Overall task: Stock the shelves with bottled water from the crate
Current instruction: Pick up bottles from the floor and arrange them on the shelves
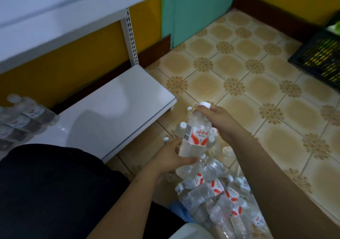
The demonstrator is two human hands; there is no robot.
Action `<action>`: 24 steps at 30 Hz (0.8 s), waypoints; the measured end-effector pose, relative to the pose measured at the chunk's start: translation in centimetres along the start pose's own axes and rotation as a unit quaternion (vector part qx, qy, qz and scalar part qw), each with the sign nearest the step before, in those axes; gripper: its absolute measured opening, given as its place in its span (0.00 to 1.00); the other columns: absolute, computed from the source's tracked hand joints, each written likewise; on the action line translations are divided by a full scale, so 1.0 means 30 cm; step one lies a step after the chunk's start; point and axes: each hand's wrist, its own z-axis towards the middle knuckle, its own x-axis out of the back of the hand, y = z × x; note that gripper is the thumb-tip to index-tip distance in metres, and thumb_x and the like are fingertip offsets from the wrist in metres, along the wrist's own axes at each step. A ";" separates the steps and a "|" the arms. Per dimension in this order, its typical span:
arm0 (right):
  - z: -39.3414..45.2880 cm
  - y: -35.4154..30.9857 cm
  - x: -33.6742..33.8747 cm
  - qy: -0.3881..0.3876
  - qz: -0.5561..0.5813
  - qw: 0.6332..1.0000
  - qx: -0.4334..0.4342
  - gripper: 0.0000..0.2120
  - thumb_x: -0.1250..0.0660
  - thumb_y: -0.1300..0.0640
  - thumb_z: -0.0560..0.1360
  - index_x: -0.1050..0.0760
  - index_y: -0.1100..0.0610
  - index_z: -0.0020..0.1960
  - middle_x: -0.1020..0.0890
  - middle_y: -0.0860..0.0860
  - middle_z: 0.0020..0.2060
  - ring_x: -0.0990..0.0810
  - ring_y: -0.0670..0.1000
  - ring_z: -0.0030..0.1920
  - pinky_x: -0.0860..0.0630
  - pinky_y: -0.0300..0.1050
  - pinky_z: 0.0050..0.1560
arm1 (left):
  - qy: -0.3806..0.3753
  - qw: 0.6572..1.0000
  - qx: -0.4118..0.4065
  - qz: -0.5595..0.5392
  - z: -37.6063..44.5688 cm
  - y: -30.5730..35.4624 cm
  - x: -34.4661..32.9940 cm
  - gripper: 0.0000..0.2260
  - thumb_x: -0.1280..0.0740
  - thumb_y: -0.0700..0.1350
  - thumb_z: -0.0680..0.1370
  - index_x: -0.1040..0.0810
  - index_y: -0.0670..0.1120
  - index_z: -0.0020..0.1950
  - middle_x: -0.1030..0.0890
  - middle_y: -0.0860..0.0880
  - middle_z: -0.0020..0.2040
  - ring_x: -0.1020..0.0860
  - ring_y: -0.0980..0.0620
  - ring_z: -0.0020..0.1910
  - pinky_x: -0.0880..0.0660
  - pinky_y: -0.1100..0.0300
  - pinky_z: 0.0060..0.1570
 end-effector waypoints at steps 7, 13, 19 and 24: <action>-0.080 -0.150 -0.085 -0.038 0.029 0.999 0.020 0.14 0.34 0.46 0.78 0.19 0.57 0.52 0.14 0.55 0.46 0.15 0.55 0.45 0.21 0.50 0.49 | -0.018 0.988 0.015 -0.151 -0.111 0.081 0.049 0.18 0.29 0.61 0.73 0.24 0.59 0.60 0.18 0.56 0.55 0.19 0.56 0.54 0.23 0.58 0.53; -0.218 -0.424 -0.211 -0.009 0.069 0.991 0.116 0.13 0.33 0.47 0.77 0.19 0.57 0.50 0.14 0.52 0.39 0.16 0.50 0.37 0.21 0.44 0.40 | 0.049 0.965 -0.044 -0.255 -0.357 0.175 0.175 0.19 0.27 0.54 0.70 0.22 0.50 0.59 0.15 0.52 0.52 0.16 0.50 0.52 0.19 0.53 0.51; -0.488 -0.773 -0.410 -0.117 0.082 0.957 0.253 0.15 0.33 0.46 0.77 0.20 0.57 0.54 0.14 0.53 0.44 0.15 0.49 0.39 0.21 0.40 0.36 | 0.227 0.947 -0.146 -0.173 -0.695 0.297 0.396 0.27 0.23 0.61 0.64 0.23 0.58 0.61 0.19 0.58 0.57 0.19 0.54 0.55 0.20 0.52 0.54; -0.685 -1.043 -0.642 -0.269 -0.065 0.891 0.361 0.24 0.34 0.38 0.75 0.30 0.44 0.69 0.16 0.47 0.54 0.15 0.49 0.52 0.21 0.49 0.53 | 0.372 0.886 -0.225 -0.162 -0.977 0.324 0.585 0.21 0.24 0.51 0.70 0.21 0.48 0.60 0.16 0.51 0.53 0.16 0.53 0.49 0.19 0.58 0.43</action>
